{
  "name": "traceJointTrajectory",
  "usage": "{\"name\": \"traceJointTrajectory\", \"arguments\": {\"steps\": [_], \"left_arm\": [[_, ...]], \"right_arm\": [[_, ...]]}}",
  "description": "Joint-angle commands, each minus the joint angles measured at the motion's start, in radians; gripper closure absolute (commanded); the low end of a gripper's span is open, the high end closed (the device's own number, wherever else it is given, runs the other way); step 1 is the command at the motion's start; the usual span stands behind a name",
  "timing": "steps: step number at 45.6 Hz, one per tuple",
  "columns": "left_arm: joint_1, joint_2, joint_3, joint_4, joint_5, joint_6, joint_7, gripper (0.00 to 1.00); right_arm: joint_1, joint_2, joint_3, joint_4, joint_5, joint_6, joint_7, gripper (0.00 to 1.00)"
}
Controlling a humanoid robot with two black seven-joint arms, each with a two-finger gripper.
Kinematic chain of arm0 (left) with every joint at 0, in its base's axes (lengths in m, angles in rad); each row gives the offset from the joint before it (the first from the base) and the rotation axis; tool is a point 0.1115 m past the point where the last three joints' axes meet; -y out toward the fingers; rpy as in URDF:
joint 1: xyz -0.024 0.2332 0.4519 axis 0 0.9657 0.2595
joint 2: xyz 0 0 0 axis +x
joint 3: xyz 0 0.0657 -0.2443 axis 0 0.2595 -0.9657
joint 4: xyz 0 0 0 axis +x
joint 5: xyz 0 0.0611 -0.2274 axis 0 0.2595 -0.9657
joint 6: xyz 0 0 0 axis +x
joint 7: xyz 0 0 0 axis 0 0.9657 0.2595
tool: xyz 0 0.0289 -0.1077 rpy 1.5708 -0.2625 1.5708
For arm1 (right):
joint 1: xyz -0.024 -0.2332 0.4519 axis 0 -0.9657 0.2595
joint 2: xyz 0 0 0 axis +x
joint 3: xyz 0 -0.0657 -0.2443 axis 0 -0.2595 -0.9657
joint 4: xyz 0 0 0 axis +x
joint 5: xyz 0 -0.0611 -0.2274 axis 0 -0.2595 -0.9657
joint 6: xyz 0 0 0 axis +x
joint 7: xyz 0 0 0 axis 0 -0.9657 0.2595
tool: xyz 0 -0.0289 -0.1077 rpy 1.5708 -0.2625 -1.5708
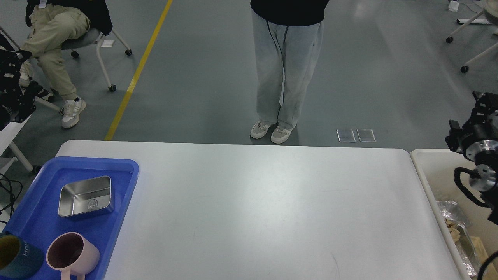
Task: Tidy desktop
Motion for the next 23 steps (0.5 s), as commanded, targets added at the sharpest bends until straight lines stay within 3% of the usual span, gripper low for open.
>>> {"name": "traceJointTrajectory", "arguments": {"steps": [1, 14, 18, 23], "left_arm": [[0.0, -0.025, -0.034, 0.006, -0.068, -0.001, 0.0, 0.05], [0.037, -0.161, -0.144, 0.056, -0.499, -0.017, 0.0, 0.04], [0.038, -0.197, -0.153, 0.065, -0.512, -0.017, 0.001, 0.04], [0.037, -0.238, -0.167, 0.078, -0.529, -0.018, 0.003, 0.04]], "right_arm": [[0.035, 0.097, 0.164, -0.006, -0.007, -0.002, -0.088, 0.0], [0.078, 0.27, 0.507, -0.013, -0.007, 0.0, -0.254, 0.0], [0.087, 0.315, 0.556, -0.018, -0.009, 0.018, -0.278, 0.0], [0.081, 0.362, 0.575, -0.036, -0.009, 0.124, -0.287, 0.0]]}}
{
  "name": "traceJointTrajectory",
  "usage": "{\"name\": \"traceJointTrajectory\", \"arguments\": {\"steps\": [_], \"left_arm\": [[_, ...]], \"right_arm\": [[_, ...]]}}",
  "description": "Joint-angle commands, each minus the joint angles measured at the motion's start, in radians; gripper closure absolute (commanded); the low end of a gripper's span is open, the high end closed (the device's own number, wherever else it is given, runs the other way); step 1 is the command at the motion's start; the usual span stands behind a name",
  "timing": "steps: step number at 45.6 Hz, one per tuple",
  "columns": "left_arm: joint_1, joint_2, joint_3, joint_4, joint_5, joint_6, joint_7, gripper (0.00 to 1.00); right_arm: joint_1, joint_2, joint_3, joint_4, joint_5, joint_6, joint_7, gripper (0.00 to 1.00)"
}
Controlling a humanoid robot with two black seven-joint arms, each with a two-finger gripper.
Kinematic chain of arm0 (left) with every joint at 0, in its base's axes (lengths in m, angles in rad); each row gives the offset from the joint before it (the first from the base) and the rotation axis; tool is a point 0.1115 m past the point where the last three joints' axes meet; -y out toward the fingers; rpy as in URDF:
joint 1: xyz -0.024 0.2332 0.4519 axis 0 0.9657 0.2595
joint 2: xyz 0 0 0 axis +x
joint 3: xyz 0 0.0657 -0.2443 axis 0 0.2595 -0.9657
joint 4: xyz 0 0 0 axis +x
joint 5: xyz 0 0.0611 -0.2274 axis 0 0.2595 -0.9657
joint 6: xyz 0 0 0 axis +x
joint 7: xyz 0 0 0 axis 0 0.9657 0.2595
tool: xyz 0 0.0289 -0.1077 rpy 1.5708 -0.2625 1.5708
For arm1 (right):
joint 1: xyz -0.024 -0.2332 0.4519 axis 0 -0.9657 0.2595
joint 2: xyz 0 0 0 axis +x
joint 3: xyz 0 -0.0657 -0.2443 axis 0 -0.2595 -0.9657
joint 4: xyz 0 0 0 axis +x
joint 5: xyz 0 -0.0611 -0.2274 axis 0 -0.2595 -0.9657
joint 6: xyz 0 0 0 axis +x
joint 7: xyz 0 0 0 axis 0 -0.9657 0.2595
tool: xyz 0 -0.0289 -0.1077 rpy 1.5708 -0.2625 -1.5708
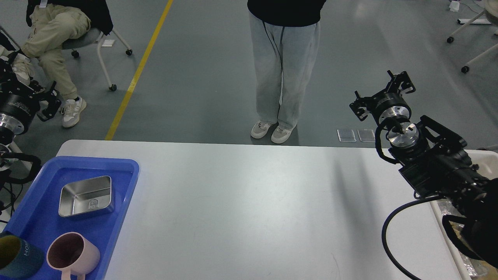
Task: Tidy desktop
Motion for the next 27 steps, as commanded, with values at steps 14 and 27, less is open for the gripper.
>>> {"name": "traceJointTrajectory", "arguments": {"steps": [14, 27], "left_arm": [[0.004, -0.13, -0.175, 0.062, -0.084, -0.075, 0.015, 0.04], [-0.004, -0.165, -0.206, 0.089, -0.144, -0.126, 0.055, 0.04]], "right_arm": [[-0.01, 0.105, 0.086, -0.119, -0.003, 0.128, 0.027, 0.0], [-0.013, 0.099, 0.127, -0.166, -0.003, 0.128, 0.082, 0.0]]}}
